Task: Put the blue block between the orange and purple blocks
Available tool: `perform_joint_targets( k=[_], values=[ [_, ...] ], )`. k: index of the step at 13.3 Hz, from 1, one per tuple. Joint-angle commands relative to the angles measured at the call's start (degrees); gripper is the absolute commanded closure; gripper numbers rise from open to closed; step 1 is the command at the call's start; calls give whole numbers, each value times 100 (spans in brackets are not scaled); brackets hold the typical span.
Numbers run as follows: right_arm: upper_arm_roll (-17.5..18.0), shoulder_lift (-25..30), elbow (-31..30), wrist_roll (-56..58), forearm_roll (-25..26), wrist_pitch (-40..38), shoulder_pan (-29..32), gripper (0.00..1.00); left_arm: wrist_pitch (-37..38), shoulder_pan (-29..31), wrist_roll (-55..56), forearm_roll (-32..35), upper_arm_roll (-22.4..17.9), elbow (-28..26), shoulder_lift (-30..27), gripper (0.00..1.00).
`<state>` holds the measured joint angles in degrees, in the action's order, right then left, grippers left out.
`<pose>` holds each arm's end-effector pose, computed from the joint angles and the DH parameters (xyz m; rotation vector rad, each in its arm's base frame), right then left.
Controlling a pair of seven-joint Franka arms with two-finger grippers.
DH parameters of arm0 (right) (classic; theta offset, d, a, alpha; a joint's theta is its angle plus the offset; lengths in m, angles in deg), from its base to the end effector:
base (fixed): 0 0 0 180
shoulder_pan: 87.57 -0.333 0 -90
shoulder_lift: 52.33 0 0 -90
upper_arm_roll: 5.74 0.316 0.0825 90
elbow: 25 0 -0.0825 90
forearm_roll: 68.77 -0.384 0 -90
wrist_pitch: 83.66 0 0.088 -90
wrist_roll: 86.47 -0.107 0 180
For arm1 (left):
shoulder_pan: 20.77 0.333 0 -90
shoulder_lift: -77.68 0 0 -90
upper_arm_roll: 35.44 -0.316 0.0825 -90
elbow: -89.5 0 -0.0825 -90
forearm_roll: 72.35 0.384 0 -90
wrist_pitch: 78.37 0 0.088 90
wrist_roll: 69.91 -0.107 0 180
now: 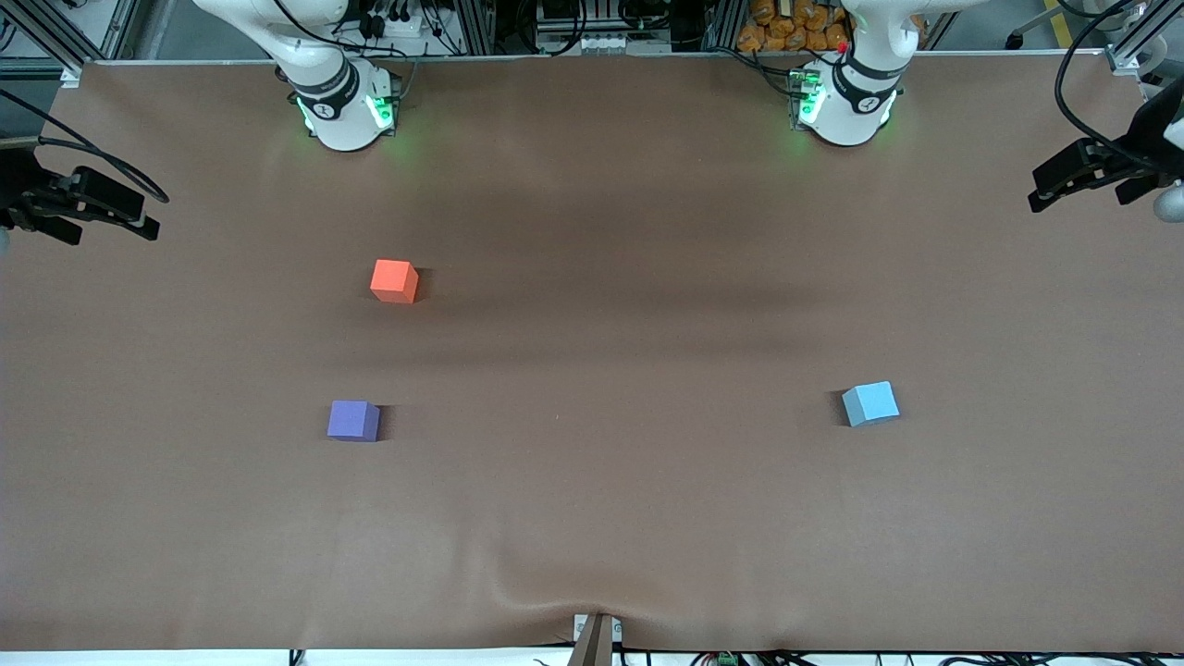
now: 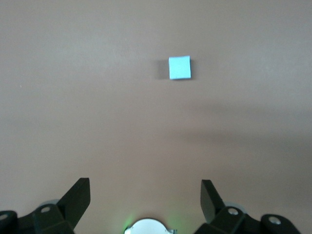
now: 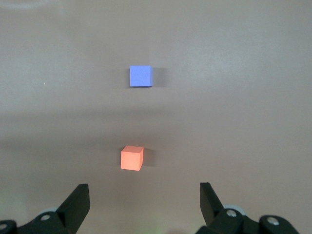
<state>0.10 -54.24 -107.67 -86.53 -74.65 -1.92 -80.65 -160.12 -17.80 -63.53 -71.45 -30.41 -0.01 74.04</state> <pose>0.5501 0.0007 0.6540 -3.0350 0.0116 0.0735 0.5192 -0.0185 0.6504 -3.1109 -0.1206 0.1096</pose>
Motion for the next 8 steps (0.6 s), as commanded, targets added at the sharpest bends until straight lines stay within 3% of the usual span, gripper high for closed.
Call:
perform_joint_targets(
  k=[1, 5, 8],
  values=[
    [57, 76, -57, 76, 78, 70, 47, 0, 159, 37, 197, 43, 103, -92, 22, 0],
    [57, 278, -337, 85, 87, 88, -23, 0, 2, 11, 224, -54, 103, -137, 39, 0],
    [65, 278, -355, 76, 508, 150, -41, 0, -139, 46, 224, -54, 103, -181, 57, 0]
  ],
)
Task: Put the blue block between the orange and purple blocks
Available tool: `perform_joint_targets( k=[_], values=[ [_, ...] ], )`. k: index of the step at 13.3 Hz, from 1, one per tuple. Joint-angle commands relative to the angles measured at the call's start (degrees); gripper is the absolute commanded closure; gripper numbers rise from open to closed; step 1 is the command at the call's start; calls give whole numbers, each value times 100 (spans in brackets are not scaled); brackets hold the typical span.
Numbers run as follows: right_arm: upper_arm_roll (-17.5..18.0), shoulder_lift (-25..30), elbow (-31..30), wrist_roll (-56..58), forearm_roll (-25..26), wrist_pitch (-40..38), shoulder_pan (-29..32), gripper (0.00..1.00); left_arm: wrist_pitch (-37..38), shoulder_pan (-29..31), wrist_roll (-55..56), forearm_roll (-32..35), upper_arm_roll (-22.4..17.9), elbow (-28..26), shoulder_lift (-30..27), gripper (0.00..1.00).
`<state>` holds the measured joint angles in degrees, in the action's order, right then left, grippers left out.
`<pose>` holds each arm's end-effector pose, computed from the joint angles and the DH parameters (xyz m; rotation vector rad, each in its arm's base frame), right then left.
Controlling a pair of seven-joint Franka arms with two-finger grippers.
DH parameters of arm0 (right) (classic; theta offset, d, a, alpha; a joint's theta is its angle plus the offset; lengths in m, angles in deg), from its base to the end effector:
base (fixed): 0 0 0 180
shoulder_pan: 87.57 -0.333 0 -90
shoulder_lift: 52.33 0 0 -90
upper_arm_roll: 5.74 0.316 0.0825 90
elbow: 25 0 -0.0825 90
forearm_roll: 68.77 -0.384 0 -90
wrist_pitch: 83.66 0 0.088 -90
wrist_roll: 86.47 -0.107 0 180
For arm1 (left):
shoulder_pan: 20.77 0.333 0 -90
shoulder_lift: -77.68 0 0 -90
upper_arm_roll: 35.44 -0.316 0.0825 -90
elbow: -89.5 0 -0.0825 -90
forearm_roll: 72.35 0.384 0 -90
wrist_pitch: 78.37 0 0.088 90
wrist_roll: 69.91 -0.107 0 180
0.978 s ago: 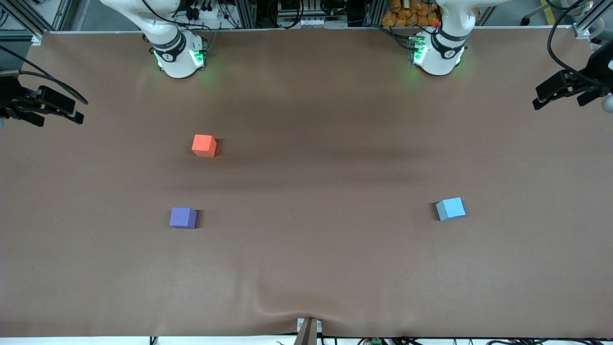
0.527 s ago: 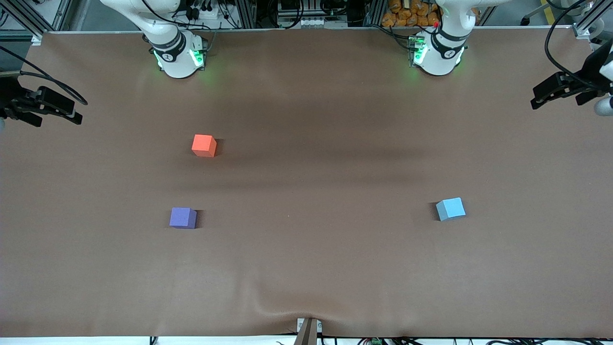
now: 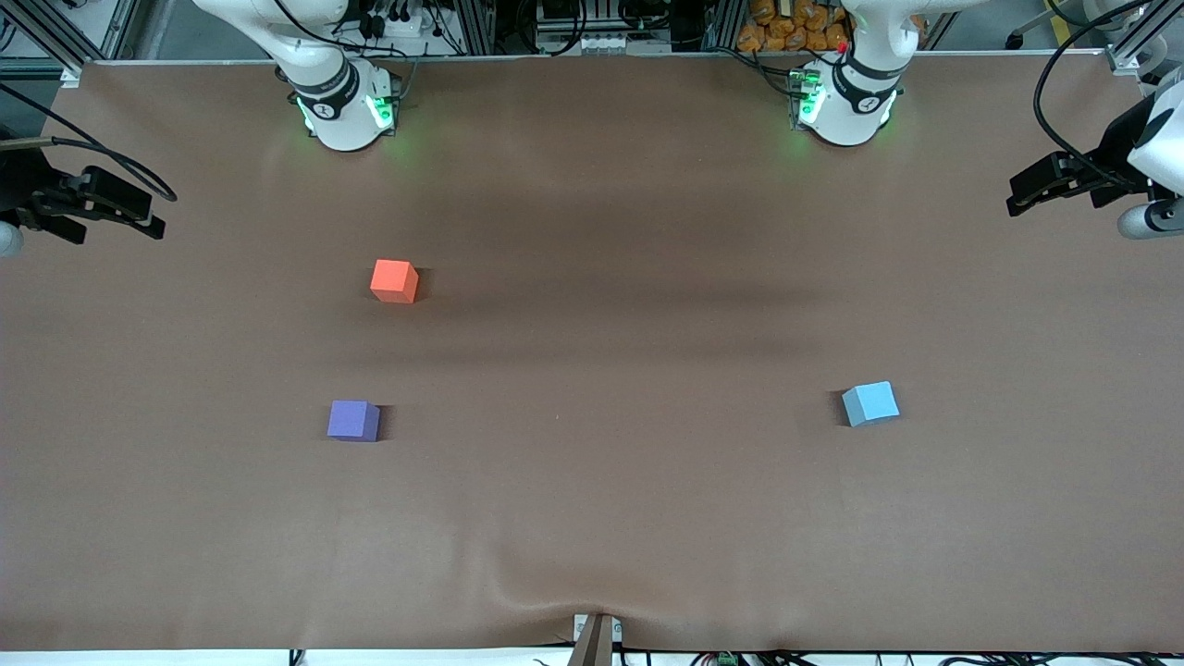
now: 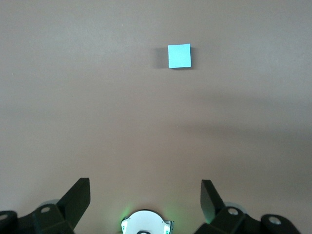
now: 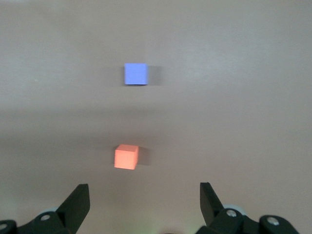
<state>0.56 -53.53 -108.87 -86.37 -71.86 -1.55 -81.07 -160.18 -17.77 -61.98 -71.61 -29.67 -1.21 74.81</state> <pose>0.5469 0.0037 0.6513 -3.0845 -0.0067 0.0793 0.5229 -0.0252 0.6339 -3.1065 -0.1424 0.1609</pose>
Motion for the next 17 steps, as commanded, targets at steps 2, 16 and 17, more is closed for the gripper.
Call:
perform_joint_targets(
  k=[2, 16, 17],
  values=[
    [11, 199, -218, 60, 230, 104, -8, 0, -387, 44, 69, -39, 28, -218, -38, 0],
    [11, 137, -42, -2, 230, 25, -131, 0, -5851, 52, 51, -530, 29, -3144, 1076, 0],
    [11, 128, -42, -19, 230, 25, -105, 0, -6160, 35, -36, -531, 29, -3137, 1339, 0]
  ],
)
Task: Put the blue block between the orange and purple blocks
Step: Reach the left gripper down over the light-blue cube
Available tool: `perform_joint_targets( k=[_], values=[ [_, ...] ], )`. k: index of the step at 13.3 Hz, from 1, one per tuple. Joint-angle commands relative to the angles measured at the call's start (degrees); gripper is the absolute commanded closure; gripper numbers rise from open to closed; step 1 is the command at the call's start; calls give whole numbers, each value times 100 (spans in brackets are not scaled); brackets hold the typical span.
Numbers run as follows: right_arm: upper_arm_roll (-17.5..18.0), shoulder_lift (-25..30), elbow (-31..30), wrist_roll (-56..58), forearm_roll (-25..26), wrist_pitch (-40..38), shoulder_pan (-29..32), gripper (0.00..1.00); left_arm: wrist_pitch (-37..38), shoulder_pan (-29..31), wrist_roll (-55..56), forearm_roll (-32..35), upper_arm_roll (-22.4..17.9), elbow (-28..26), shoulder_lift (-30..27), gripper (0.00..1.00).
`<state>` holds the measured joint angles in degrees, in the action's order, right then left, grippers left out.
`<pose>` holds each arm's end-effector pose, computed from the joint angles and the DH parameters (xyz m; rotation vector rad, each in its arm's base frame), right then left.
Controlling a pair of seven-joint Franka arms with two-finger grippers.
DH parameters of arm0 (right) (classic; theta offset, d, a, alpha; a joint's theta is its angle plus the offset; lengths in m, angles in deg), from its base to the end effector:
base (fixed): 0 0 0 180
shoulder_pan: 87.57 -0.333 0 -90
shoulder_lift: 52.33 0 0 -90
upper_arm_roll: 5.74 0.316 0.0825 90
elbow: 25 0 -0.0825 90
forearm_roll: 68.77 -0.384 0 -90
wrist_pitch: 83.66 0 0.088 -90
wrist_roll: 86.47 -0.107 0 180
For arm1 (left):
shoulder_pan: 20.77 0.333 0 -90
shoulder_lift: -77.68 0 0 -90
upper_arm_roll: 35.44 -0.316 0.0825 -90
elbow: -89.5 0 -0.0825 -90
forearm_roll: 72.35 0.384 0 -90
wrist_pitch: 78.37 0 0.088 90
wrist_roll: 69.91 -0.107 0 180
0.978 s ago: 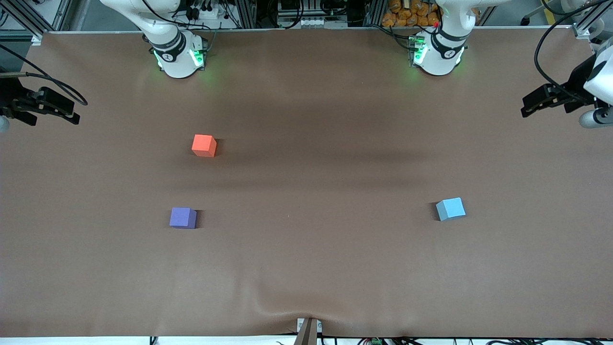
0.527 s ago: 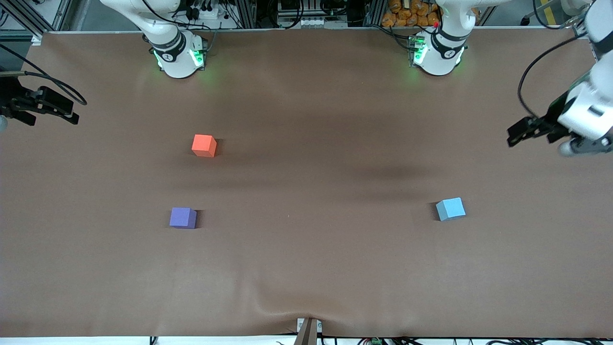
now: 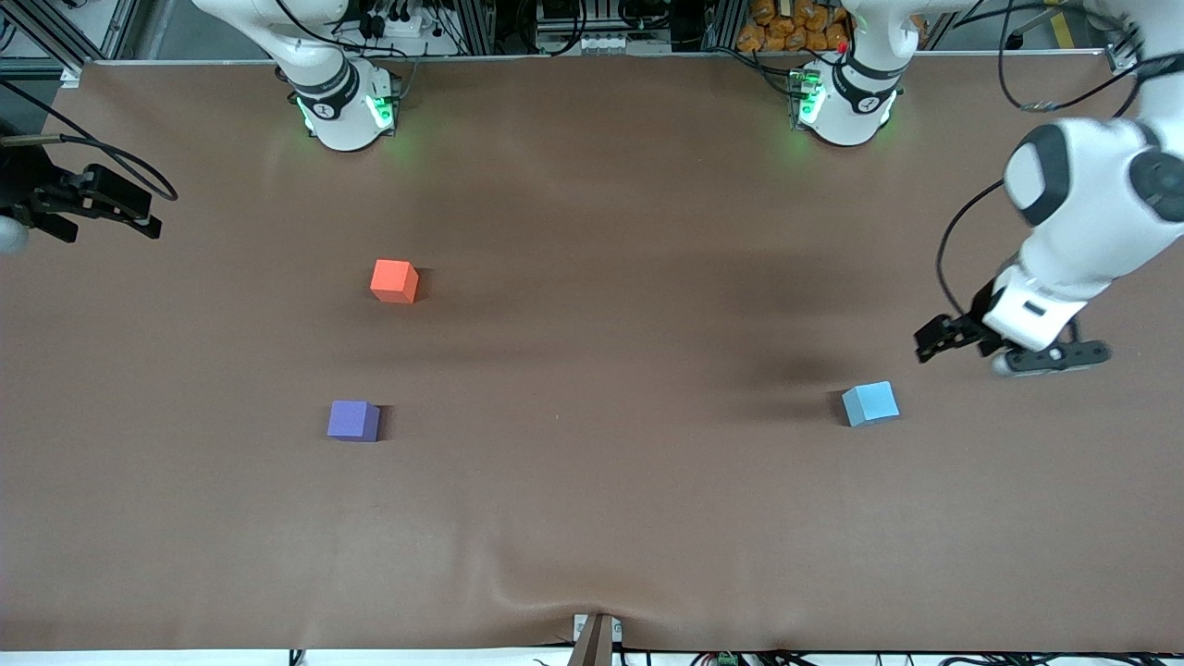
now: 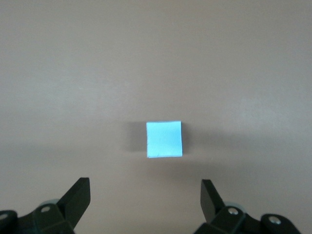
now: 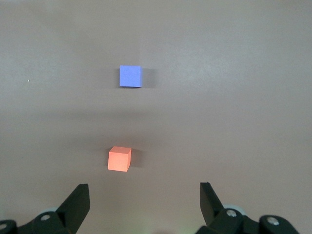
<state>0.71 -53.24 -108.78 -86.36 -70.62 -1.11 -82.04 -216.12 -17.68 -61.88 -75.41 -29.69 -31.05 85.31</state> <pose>0.5460 0.0120 0.6552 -3.1073 -0.0335 0.0582 0.5805 -0.0263 0.3722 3.0572 0.2025 0.2485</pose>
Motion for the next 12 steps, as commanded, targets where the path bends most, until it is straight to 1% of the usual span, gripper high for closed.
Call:
perform_joint_targets(
  k=[1, 3, 5, 7, 10, 12],
  values=[
    [-4, 100, -51, -11, 106, -19, 1, 0, -769, -18, -46, -151, 40, -127, 562, 0],
    [-12, 100, -51, -20, 106, -19, -7, 0, -1383, -45, -55, -151, 40, -135, 1046, 0],
    [-12, 100, -51, 24, 114, -10, -7, 0, -1675, -1, -46, -151, 40, -136, 1389, 0],
    [-30, 100, -51, 33, 71, 7, 37, 0, -1685, -36, 50, -159, 49, -144, 1417, 0],
    [-30, 100, -7, -20, 106, 7, 10, 0, -1694, -158, 59, -151, 49, -4, 1653, 0],
    [-30, 100, 11, -20, 53, 16, 19, 0, -1694, -203, 77, -160, 49, 5, 1663, 0]
  ],
)
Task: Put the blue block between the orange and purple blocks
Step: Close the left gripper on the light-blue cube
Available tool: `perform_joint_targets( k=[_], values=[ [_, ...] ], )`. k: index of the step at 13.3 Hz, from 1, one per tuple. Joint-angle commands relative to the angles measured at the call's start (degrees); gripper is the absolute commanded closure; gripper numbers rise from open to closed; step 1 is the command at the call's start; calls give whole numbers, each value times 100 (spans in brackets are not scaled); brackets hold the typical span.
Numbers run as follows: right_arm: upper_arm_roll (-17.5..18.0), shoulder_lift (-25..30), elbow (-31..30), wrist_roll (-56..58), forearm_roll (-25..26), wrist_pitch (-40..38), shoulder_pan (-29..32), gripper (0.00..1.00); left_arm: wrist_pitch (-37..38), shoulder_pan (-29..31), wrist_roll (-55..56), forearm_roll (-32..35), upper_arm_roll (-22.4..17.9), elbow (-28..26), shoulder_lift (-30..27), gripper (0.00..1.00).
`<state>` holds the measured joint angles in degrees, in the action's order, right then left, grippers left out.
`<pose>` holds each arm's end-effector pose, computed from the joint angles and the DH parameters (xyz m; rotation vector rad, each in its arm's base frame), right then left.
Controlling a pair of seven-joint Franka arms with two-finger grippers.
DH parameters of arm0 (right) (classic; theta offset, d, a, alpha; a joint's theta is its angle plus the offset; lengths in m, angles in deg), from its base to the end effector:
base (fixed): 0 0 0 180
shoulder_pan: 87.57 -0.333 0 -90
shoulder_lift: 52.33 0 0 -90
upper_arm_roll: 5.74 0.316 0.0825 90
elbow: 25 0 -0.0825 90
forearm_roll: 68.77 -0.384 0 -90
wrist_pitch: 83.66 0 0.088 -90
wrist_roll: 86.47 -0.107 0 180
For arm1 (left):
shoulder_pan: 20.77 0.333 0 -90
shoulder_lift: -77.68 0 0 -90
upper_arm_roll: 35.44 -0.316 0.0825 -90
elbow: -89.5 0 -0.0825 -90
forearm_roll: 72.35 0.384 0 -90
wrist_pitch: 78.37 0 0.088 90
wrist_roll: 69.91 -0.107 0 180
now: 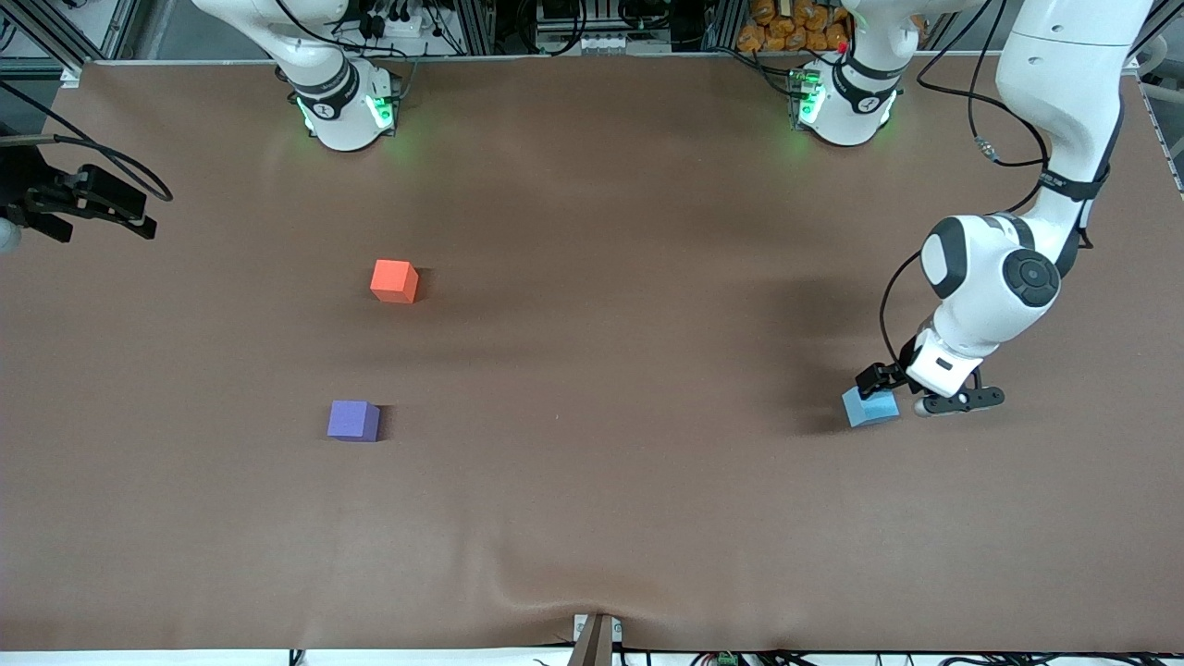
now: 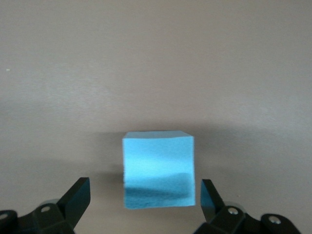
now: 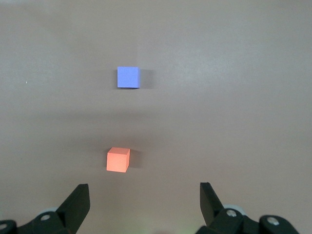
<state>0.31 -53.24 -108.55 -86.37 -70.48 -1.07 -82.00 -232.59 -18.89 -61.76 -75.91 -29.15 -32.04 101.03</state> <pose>0.5461 0.0075 0.6571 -3.1099 -0.0210 0.0508 0.5922 -0.0426 0.2337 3.0343 0.1998 0.2363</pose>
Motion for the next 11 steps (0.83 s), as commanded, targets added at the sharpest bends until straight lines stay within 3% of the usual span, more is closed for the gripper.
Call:
perform_joint_targets(
  k=[1, 11],
  values=[
    [9, 82, -13, -28, 21, 38, 15, 0, -47, -91, 65, -110, -5, 113, 91, 0],
    [18, 47, -13, -19, -31, 188, 32, 0, -294, -91, 65, -101, -5, 262, 407, 0]
  ],
)
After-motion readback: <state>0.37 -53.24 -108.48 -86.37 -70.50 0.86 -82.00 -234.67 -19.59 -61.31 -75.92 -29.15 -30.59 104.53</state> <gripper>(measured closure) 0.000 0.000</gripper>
